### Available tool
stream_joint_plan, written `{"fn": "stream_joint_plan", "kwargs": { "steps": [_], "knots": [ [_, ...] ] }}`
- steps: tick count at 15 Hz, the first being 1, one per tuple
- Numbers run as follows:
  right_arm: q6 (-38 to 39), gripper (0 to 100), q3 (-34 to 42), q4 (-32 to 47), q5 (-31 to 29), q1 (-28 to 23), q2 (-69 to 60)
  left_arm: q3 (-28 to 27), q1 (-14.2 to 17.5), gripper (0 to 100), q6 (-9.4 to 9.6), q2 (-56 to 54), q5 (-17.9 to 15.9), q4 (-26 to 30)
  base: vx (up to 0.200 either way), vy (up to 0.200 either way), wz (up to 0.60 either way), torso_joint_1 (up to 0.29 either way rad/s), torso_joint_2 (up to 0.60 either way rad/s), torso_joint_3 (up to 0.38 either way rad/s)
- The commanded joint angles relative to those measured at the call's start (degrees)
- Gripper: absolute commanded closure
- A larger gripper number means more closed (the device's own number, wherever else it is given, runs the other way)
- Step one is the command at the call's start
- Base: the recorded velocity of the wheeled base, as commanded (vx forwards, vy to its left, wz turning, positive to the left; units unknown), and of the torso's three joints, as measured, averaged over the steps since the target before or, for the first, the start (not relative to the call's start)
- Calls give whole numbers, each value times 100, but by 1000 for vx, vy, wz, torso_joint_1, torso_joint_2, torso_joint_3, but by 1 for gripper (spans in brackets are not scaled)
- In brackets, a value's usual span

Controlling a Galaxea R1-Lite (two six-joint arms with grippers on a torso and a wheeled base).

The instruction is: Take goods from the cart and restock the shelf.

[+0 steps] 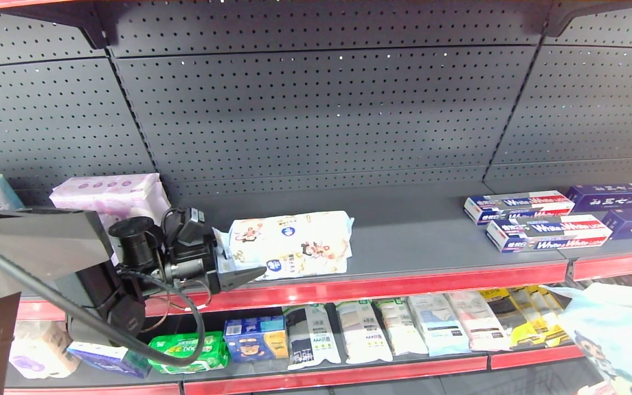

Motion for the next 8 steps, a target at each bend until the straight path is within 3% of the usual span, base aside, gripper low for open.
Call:
{"fn": "stream_joint_plan", "kwargs": {
  "steps": [1,8],
  "knots": [
    [1,100,8,2,2,0,-4,20,70,0,6,-111,-11,-6,0,0,0,0,0,0],
    [1,100,52,2,2,0,-13,512,518,0,-3,-638,-117,-6,0,0,0,0,0,0]
  ]
}}
